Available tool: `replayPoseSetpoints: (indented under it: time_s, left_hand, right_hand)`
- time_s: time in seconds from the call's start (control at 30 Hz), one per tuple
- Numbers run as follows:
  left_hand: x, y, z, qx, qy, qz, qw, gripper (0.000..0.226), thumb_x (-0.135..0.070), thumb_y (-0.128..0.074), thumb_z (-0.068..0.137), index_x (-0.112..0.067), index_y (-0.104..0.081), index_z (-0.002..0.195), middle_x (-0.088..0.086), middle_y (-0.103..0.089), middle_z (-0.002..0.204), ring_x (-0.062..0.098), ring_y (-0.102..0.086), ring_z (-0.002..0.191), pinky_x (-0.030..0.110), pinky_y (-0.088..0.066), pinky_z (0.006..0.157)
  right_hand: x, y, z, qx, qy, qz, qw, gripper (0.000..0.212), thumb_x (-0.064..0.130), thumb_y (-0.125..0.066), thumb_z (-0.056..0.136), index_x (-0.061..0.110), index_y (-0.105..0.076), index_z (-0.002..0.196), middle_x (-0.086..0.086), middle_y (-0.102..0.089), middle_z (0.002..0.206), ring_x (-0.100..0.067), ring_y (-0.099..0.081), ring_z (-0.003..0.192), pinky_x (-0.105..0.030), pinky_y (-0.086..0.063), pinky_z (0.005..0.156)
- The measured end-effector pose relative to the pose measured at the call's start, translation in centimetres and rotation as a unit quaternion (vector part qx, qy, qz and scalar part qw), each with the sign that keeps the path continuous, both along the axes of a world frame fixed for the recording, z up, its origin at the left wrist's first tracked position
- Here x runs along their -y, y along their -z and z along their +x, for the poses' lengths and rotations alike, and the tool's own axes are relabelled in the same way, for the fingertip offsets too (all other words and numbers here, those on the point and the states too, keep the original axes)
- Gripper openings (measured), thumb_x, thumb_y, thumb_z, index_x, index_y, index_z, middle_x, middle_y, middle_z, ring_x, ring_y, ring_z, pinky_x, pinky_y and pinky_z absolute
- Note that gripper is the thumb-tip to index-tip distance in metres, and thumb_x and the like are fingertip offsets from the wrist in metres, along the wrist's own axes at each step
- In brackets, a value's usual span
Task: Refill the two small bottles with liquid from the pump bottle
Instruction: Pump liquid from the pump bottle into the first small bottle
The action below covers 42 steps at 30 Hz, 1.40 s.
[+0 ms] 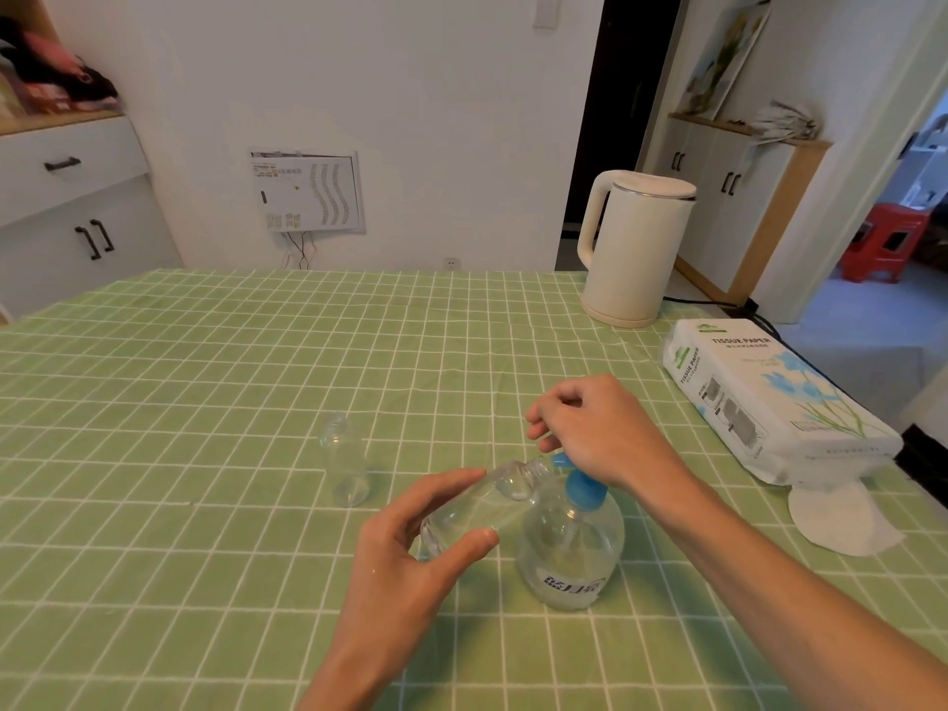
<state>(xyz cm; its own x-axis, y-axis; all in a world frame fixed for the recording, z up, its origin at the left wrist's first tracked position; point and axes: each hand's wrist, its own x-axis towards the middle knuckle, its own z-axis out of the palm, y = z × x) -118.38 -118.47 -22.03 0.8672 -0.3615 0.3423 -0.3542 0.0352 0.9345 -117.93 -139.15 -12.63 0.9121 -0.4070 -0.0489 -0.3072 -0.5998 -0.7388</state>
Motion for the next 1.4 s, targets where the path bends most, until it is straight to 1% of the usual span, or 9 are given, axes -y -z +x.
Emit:
replayPoseSetpoints:
  time_s: [0.13, 0.4, 0.5, 0.57, 0.7, 0.77, 0.87, 1.2, 1.4]
  left_hand:
    - [0.0, 0.1, 0.1, -0.002, 0.001, -0.001, 1.000, 0.045, -0.034, -0.085, 0.076, -0.043, -0.075, 0.119, -0.015, -0.078, 0.122, 0.006, -0.071, 0.119, 0.013, -0.051, 0.099]
    - [-0.1, 0.0, 0.0, -0.005, 0.004, -0.001, 1.000, 0.045, -0.035, -0.085, 0.074, -0.043, -0.076, 0.117, -0.015, -0.078, 0.121, 0.005, -0.071, 0.119, 0.011, -0.050, 0.098]
    - [0.0, -0.1, -0.1, -0.004, 0.004, -0.003, 1.000, 0.045, -0.035, -0.085, 0.073, -0.042, -0.076, 0.117, -0.015, -0.078, 0.121, 0.004, -0.071, 0.119, 0.009, -0.050, 0.096]
    - [0.0, -0.2, 0.0, -0.004, 0.006, -0.005, 1.000, 0.045, -0.035, -0.085, 0.073, -0.042, -0.076, 0.117, -0.015, -0.078, 0.121, 0.004, -0.071, 0.118, 0.009, -0.050, 0.096]
    - [0.1, -0.1, 0.1, -0.001, 0.009, -0.002, 1.000, 0.045, -0.035, -0.084, 0.074, -0.043, -0.076, 0.117, -0.015, -0.078, 0.121, 0.004, -0.071, 0.119, 0.010, -0.050, 0.097]
    - [0.1, 0.0, 0.1, -0.003, 0.008, -0.002, 1.000, 0.045, -0.035, -0.085, 0.073, -0.044, -0.076, 0.116, -0.016, -0.078, 0.121, 0.004, -0.071, 0.119, 0.010, -0.050, 0.098]
    - [0.2, 0.2, 0.2, -0.004, 0.006, -0.003, 1.000, 0.044, -0.036, -0.085, 0.073, -0.044, -0.076, 0.116, -0.015, -0.078, 0.121, 0.004, -0.071, 0.119, 0.011, -0.050, 0.099]
    - [0.1, 0.3, 0.1, -0.007, 0.008, 0.000, 1.000, 0.045, -0.036, -0.085, 0.074, -0.043, -0.076, 0.118, -0.015, -0.078, 0.122, 0.006, -0.071, 0.119, 0.011, -0.051, 0.097]
    - [0.1, 0.2, 0.1, -0.010, 0.010, -0.005, 1.000, 0.045, -0.035, -0.085, 0.073, -0.041, -0.077, 0.117, -0.013, -0.078, 0.122, 0.006, -0.071, 0.120, 0.011, -0.050, 0.098]
  right_hand:
    - [-0.1, 0.7, -0.1, -0.008, -0.004, 0.009, 1.000, 0.035, 0.020, -0.057, 0.107, 0.023, -0.078, 0.080, 0.010, -0.080, 0.082, -0.017, -0.079, 0.085, -0.049, -0.065, 0.096]
    - [-0.3, 0.3, -0.4, -0.016, -0.001, 0.005, 1.000, 0.032, 0.021, -0.058, 0.106, 0.016, -0.081, 0.084, 0.007, -0.081, 0.083, -0.022, -0.081, 0.087, -0.051, -0.064, 0.096]
    - [-0.2, -0.5, -0.3, -0.015, -0.001, -0.006, 1.000, 0.030, 0.025, -0.060, 0.101, 0.004, -0.080, 0.094, -0.009, -0.084, 0.091, -0.034, -0.081, 0.090, -0.058, -0.065, 0.095]
    - [-0.3, -0.8, -0.2, -0.009, 0.002, -0.018, 1.000, 0.032, 0.026, -0.060, 0.100, 0.001, -0.078, 0.098, -0.015, -0.083, 0.097, -0.034, -0.081, 0.090, -0.060, -0.065, 0.092]
    - [-0.2, -0.3, -0.2, -0.005, 0.007, -0.001, 1.000, 0.030, 0.024, -0.060, 0.102, 0.013, -0.081, 0.085, 0.005, -0.083, 0.080, -0.031, -0.082, 0.085, -0.054, -0.066, 0.092]
    - [-0.1, 0.0, -0.1, 0.000, 0.013, 0.017, 1.000, 0.032, 0.022, -0.058, 0.105, 0.021, -0.080, 0.081, 0.008, -0.082, 0.079, -0.022, -0.082, 0.080, -0.049, -0.067, 0.092]
    - [-0.1, 0.8, -0.1, -0.003, 0.012, 0.031, 0.999, 0.032, 0.020, -0.057, 0.106, 0.023, -0.079, 0.082, 0.007, -0.082, 0.080, -0.016, -0.081, 0.080, -0.046, -0.066, 0.094]
    - [-0.2, 0.7, -0.3, -0.006, 0.006, 0.027, 1.000, 0.030, 0.021, -0.058, 0.107, 0.020, -0.079, 0.085, 0.006, -0.082, 0.082, -0.018, -0.080, 0.086, -0.049, -0.065, 0.097]
    - [-0.3, -0.8, -0.3, -0.004, -0.002, -0.012, 1.000, 0.029, 0.029, -0.061, 0.102, 0.008, -0.079, 0.093, -0.008, -0.084, 0.089, -0.033, -0.081, 0.090, -0.057, -0.065, 0.092]
